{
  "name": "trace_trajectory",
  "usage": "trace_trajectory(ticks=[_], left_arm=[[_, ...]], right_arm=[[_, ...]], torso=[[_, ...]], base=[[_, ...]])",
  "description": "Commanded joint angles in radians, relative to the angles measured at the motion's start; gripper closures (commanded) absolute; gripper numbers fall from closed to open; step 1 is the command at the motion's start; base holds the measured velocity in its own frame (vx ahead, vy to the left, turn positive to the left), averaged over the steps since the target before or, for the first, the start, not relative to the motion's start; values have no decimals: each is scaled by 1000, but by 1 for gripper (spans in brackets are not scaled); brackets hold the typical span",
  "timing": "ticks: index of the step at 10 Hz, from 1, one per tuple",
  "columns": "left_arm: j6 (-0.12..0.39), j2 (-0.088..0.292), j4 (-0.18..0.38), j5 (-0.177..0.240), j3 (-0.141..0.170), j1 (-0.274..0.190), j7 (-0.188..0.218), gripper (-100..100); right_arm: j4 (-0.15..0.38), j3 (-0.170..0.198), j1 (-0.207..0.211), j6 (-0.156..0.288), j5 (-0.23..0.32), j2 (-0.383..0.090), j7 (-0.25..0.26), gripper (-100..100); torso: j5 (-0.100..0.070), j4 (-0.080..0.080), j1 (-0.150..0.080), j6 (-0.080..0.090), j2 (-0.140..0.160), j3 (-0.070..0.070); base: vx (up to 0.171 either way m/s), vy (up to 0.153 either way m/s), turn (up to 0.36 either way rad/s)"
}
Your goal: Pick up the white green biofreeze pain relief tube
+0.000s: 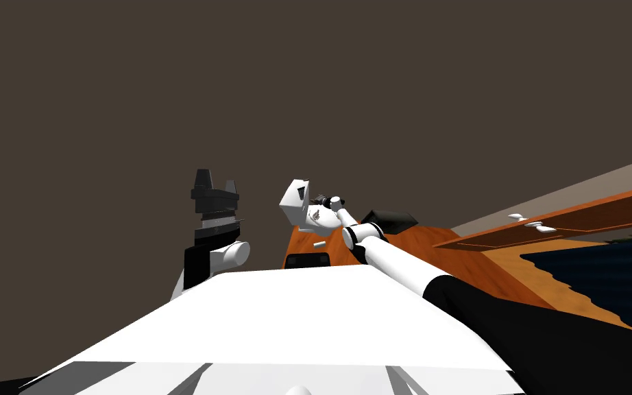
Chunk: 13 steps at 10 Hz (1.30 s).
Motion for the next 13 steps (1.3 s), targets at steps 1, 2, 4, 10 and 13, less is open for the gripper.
trace_trajectory(ticks=[1,2,4,10,13], left_arm=[[0,0,0,0,0,0,0,0],[0,0,0,0,0,0,0,0],[0,0,0,0,0,0,0,0],[0,0,0,0,0,0,0,0],[0,0,0,0,0,0,0,0]], right_arm=[[50,-19,-37,16,-44,28,23,-100],[53,-19,-37,16,-44,28,23,-100],[99,-37,-76,43,-90,75,31,-100],[103,-55,-110,65,-130,148,27,-100],[112,-48,-100,65,-121,148,20,-100]], torso=[[0,0,0,0,0,0],[0,0,1,0,1,1],[0,1,2,0,4,3],[0,1,1,0,2,2],[0,2,1,0,7,4]], base=[[68,-14,0],[50,1,7],[41,3,-4],[61,-6,3],[-2,0,-1]])
